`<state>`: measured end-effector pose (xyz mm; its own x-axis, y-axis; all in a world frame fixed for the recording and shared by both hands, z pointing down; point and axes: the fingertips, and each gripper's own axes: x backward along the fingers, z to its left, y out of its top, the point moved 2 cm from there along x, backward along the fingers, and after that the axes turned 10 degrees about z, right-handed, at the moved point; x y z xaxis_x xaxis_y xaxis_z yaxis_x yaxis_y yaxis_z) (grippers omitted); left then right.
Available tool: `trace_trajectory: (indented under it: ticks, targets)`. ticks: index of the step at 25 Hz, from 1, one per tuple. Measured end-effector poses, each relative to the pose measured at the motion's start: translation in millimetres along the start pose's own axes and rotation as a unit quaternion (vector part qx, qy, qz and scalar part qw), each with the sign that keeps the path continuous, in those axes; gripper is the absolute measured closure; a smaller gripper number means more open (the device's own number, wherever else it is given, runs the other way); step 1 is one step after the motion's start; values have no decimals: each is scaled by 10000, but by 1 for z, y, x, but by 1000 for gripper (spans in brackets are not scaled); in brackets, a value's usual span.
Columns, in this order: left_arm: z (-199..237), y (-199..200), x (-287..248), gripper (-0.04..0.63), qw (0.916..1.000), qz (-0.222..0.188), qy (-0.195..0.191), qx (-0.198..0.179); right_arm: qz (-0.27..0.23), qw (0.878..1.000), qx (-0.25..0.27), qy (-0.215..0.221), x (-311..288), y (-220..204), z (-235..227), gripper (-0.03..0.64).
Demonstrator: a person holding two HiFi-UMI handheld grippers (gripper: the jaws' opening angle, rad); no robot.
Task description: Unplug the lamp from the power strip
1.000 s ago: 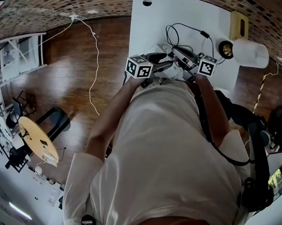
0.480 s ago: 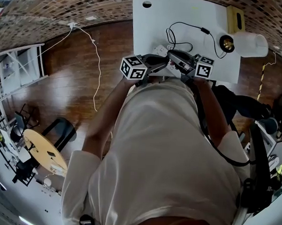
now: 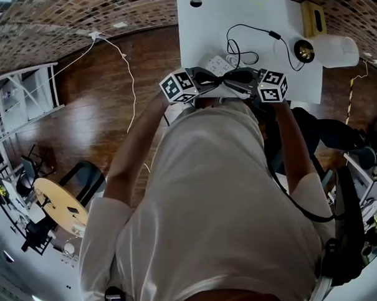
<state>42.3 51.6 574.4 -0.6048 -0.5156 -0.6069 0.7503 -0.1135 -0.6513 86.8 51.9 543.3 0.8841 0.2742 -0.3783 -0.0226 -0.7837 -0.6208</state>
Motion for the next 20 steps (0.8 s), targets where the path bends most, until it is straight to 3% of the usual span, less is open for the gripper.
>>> trace_trajectory:
  ticks: [6,13,17,20]
  targets:
    - [-5,-2,-9,551,9994,139,-206,-240,28,9998,-163,-65,1,-11,-1,563]
    - [-14,-2,-17,552,9987,13,-454,-232,130,9993,-251,227,0,-21,1,553]
    - [-5,0,-26,550,9997,-99,-213,-7,147,9996,-232,68,2,-23,-11,566]
    - [15,-1,-27,496,9983,-278,285,424,7,9992,-326,-216,10,-21,-27,566]
